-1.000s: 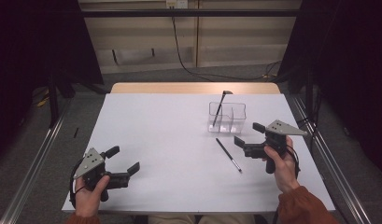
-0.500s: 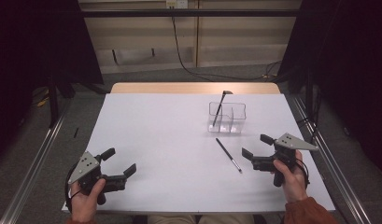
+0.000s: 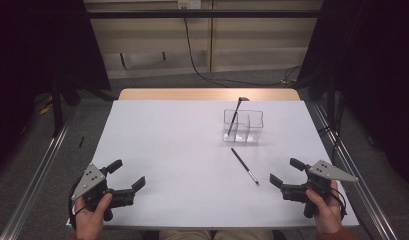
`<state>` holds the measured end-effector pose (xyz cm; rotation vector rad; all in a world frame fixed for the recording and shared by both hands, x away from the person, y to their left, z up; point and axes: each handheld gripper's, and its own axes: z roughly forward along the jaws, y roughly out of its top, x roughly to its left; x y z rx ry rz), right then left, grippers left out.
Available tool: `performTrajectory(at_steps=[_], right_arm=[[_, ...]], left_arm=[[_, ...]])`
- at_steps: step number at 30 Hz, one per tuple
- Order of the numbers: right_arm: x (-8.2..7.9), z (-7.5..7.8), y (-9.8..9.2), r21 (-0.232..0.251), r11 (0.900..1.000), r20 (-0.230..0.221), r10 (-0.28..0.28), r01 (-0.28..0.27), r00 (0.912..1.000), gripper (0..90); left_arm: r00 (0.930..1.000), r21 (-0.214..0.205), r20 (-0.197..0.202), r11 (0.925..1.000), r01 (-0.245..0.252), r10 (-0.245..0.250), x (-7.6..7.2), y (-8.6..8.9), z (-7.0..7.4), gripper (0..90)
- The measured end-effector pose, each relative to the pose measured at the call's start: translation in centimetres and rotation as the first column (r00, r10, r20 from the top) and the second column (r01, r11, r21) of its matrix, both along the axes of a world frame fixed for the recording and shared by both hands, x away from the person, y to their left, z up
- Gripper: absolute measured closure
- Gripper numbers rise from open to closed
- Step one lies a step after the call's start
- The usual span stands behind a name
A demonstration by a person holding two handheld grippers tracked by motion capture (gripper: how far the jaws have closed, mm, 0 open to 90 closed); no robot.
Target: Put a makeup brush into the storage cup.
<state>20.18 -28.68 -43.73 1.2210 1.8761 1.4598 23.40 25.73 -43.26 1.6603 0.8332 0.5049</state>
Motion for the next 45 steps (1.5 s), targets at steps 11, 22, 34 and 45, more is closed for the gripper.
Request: performTrajectory(at_steps=[11,22,34,45], right_arm=[[0.1,-0.1,-0.4,0.005,1.0,0.002,0.006,-0.006,1.0,3.1],[1.0,0.2,0.4,0.012,0.9996,0.009,0.024,-0.024,0.9997,2.2],[3.5,0.9,2.2,-0.03,0.9985,0.02,0.046,-0.045,0.9987,3.3],[5.8,1.8,2.9,-0.058,0.9916,-0.076,0.111,-0.115,0.9909,4.0]], left_arm=[[1.0,0.005,0.0,1.0,0.002,-0.002,-0.2,-0.1,-0.1,2.1],[1.0,0.01,-0.005,0.9999,0.0,0.0,-0.3,0.1,-0.1,2.1],[0.9999,0.016,-0.006,0.9998,-0.015,0.015,-0.7,0.4,-0.2,2.1],[0.9996,0.014,-0.003,0.9996,-0.026,0.026,-1.0,0.7,-0.1,2.1]])
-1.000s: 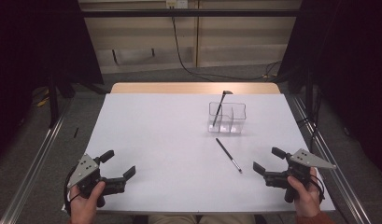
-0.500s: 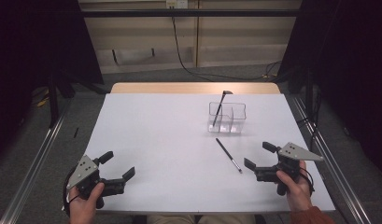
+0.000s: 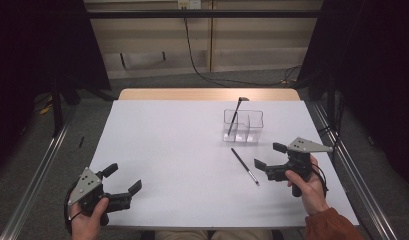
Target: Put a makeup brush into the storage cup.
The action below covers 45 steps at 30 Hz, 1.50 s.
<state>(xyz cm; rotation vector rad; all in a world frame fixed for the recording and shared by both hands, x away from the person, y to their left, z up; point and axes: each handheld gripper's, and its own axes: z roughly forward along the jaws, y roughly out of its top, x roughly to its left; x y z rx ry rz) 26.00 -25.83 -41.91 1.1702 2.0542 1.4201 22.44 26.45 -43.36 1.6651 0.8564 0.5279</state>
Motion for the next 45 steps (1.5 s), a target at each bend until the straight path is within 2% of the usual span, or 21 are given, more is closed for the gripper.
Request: performTrajectory(at_steps=[4,8,11,14,19,21,24,26,30,33,35,37,40,42,43,44,45], right_arm=[[1.0,0.4,0.2,-0.011,0.9999,-0.019,0.011,-0.011,0.9998,3.7],[1.6,0.6,0.9,-0.025,0.9997,-0.027,0.0,0.0,0.9996,1.3],[1.8,0.6,1.6,-0.072,0.9973,-0.035,0.012,-0.014,0.9993,1.4],[2.2,0.5,2.1,-0.088,0.9956,-0.054,0.029,-0.033,0.9981,1.6],[3.1,0.6,2.7,-0.127,0.9887,-0.126,0.064,-0.08,0.99,2.4],[3.4,0.6,2.8,-0.149,0.9849,-0.139,0.068,-0.089,0.9879,2.5],[3.9,0.8,3.0,-0.175,0.978,-0.185,0.081,-0.114,0.9794,2.6],[4.4,1.0,3.1,-0.184,0.9703,-0.264,0.105,-0.157,0.9587,3.4],[5.1,1.2,3.6,-0.235,0.954,-0.327,0.102,-0.186,0.9395,4.5],[5.5,1.2,4.0,-0.257,0.9431,-0.372,0.105,-0.211,0.9222,6.4],[5.8,1.1,4.1,-0.279,0.9308,-0.406,0.108,-0.236,0.9075,7.6],[6.0,1.1,4.2,-0.29,0.9246,-0.43,0.105,-0.247,0.8969,7.2],[6.2,1.3,4.3,-0.302,0.9074,-0.429,0.144,-0.292,0.8919,7.9],[6.4,1.4,4.5,-0.315,0.8963,-0.442,0.152,-0.312,0.8843,8.8],[6.5,1.4,4.6,-0.315,0.8933,-0.454,0.155,-0.321,0.8772,8.1],[6.7,1.3,4.8,-0.326,0.8852,-0.478,0.148,-0.332,0.8657,8.6],[6.8,1.3,4.9,-0.339,0.8796,-0.481,0.143,-0.334,0.8651,8.8]], left_arm=[[1.0,-0.003,0.001,1.0,-0.009,0.009,0.1,0.0,0.1,2.1],[1.0,0.003,0.001,1.0,0.002,-0.002,0.2,-0.4,0.1,2.1],[1.0,0.004,-0.001,1.0,0.008,-0.008,0.2,-0.5,0.1,2.1],[1.0,0.011,0.002,0.9999,0.008,-0.008,0.3,-0.4,0.1,2.1],[1.0,0.013,0.002,0.9999,0.006,-0.006,0.2,-0.5,0.1,2.1],[1.0,0.014,0.002,0.9999,0.005,-0.005,0.1,-0.4,0.1,2.1],[1.0,0.015,0.0,0.9999,0.007,-0.007,0.1,-0.4,0.0,2.1],[1.0,0.016,0.001,0.9998,0.007,-0.007,0.1,-0.4,0.0,2.1],[1.0,0.01,-0.006,0.9999,0.005,-0.005,0.2,-0.5,0.0,2.1],[1.0,0.007,-0.008,1.0,0.003,-0.003,0.2,-0.5,-0.1,2.1],[0.9999,0.012,-0.008,0.9999,0.006,-0.006,0.2,-0.5,-0.1,2.1],[1.0,0.007,-0.007,1.0,0.006,-0.006,0.2,-0.5,-0.1,2.1],[1.0,0.007,-0.009,1.0,0.005,-0.005,0.1,-0.4,-0.1,2.1],[0.9999,0.008,-0.01,1.0,0.003,-0.003,0.1,-0.3,-0.1,2.1],[1.0,0.01,-0.009,0.9999,0.004,-0.004,0.1,-0.3,-0.1,2.1],[1.0,0.012,-0.008,0.9999,0.006,-0.006,0.1,-0.3,-0.1,2.1],[1.0,0.012,-0.008,0.9999,0.005,-0.005,0.1,-0.4,-0.1,2.1]])
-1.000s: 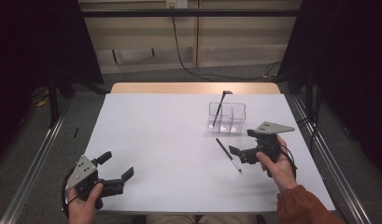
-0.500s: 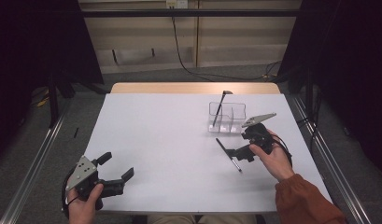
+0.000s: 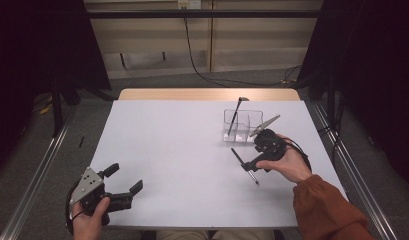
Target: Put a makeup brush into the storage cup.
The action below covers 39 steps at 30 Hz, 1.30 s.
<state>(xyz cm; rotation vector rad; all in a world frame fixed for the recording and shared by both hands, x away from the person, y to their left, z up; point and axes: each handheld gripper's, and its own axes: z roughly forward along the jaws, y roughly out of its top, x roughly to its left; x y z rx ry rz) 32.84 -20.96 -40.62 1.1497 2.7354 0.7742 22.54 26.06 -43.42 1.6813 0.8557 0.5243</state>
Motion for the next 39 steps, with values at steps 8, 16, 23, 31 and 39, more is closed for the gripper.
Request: performTrajectory(at_steps=[8,16,23,31,39], right_arm=[[0.9,-1.1,0.5,-0.106,0.9942,-0.108,0.006,-0.017,0.9942,23.4],[1.2,-1.8,0.8,-0.154,0.9875,-0.17,0.009,-0.035,0.9854,38.7],[1.2,-2.6,1.2,-0.195,0.9794,-0.197,0.013,-0.052,0.9804,50.0],[1.3,-3.5,1.8,-0.225,0.9713,-0.224,0.024,-0.076,0.9742,61.9],[1.1,-4.2,2.4,-0.259,0.9617,-0.242,0.026,-0.09,0.97,66.4]], left_arm=[[1.0,0.001,-0.002,1.0,0.002,-0.002,0.0,0.0,0.0,2.1],[1.0,0.006,-0.003,0.9999,0.009,-0.009,0.1,-0.1,-0.1,2.1],[1.0,0.007,-0.004,0.9999,0.008,-0.008,0.2,-0.1,-0.1,2.1],[0.9999,0.01,-0.007,0.9999,0.01,-0.01,0.2,-0.1,-0.1,2.1],[0.9999,0.01,-0.009,0.9999,0.013,-0.013,0.3,-0.1,-0.2,2.1]])
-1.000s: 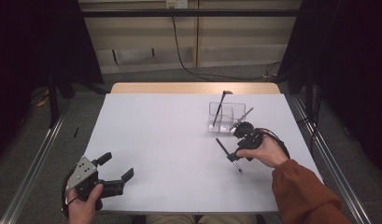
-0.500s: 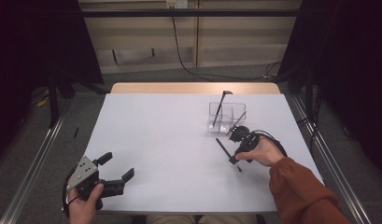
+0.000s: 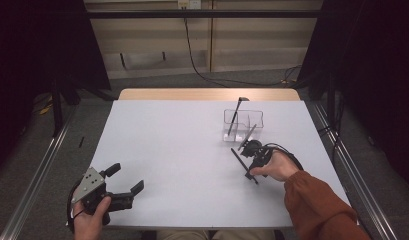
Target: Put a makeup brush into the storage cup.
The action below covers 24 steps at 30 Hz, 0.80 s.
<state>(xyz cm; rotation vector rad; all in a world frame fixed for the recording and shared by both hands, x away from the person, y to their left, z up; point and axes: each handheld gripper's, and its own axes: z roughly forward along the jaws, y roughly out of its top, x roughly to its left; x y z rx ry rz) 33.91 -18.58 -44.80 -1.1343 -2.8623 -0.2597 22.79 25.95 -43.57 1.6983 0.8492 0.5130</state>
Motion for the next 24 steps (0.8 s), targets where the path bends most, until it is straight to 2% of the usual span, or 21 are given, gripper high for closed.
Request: performTrajectory(at_steps=[2,9,11,16,19,24], right_arm=[[0.03,0.03,0.3,-0.032,0.9994,0.003,-0.016,0.016,0.9999,69.6],[0.4,-0.07,0.27,-0.045,0.9983,-0.005,-0.037,0.036,0.9993,76.5],[0.52,0.06,0.38,-0.063,0.997,-0.018,-0.047,0.046,0.9987,78.7],[0.69,0.02,0.32,-0.06,0.9952,-0.028,-0.079,0.077,0.9965,83.1],[0.64,0.03,0.36,-0.065,0.9948,-0.02,-0.079,0.078,0.9967,83.8],[0.61,0.01,0.07,-0.043,0.9966,-0.015,-0.071,0.071,0.9973,84.0]], left_arm=[[1.0,0.006,0.003,1.0,0.002,-0.002,0.04,0.02,0.0,2.1],[1.0,0.002,0.001,1.0,0.004,-0.004,0.07,0.01,-0.04,2.1],[1.0,0.002,0.001,1.0,0.004,-0.004,0.08,0.01,-0.04,2.1],[1.0,0.004,0.001,1.0,0.005,-0.005,0.11,0.0,-0.07,2.1],[1.0,0.003,-0.003,1.0,0.002,-0.002,0.1,-0.04,-0.07,2.1],[1.0,0.004,-0.002,1.0,0.002,-0.002,0.12,-0.04,-0.09,2.1]])
